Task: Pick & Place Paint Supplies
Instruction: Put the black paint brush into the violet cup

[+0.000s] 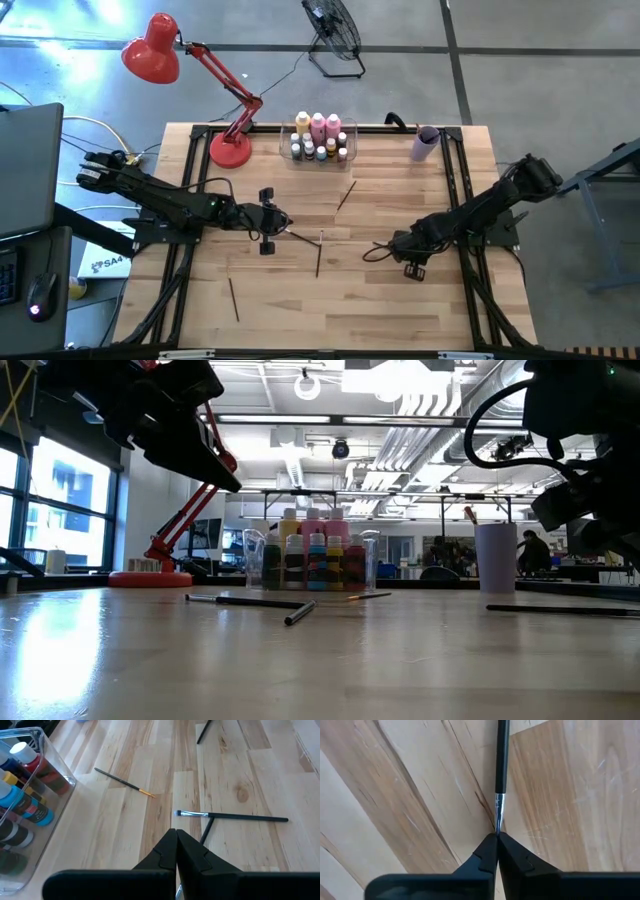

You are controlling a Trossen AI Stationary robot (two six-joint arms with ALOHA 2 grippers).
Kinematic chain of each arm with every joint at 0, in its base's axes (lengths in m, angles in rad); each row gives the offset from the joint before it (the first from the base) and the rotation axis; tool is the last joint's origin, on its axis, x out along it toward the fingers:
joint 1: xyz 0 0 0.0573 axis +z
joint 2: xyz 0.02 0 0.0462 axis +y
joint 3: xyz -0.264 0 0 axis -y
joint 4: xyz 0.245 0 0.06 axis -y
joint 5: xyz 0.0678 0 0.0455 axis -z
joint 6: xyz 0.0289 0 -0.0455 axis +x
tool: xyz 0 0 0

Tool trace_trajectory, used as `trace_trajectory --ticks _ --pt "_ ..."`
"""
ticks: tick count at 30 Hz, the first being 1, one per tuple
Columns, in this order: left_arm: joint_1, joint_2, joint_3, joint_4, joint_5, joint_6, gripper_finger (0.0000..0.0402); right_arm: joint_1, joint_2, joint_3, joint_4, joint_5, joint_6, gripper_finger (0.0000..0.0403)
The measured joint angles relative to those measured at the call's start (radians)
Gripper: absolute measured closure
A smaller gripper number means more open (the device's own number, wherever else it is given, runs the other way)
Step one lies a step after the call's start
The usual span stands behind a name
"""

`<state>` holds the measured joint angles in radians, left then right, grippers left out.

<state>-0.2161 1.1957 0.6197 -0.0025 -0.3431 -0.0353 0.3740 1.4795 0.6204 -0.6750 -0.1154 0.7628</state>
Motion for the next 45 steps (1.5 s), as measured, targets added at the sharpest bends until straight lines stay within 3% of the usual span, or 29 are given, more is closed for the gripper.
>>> trace_trajectory --ticks 15,27,32,42,45 --pt "0.000 0.000 0.000 -0.005 0.000 0.000 0.0402 -0.002 -0.281 -0.002 -0.025 0.125 0.049 0.0400" --pt "0.000 0.000 0.000 0.022 -0.001 -0.033 0.0397 -0.001 -0.318 0.002 0.169 0.312 -0.079 0.0400" --pt "0.000 0.000 0.000 0.073 0.022 -0.049 0.0360 -0.001 -0.318 0.003 0.223 0.319 -0.155 0.0400" --pt "0.000 0.000 0.001 0.357 0.067 -0.061 0.0262 0.035 -0.319 0.003 0.233 0.381 -0.190 0.0400" --pt "0.000 0.004 0.050 0.281 0.016 -0.071 0.0260 0.055 -0.320 0.003 0.220 0.422 -0.190 0.0400"
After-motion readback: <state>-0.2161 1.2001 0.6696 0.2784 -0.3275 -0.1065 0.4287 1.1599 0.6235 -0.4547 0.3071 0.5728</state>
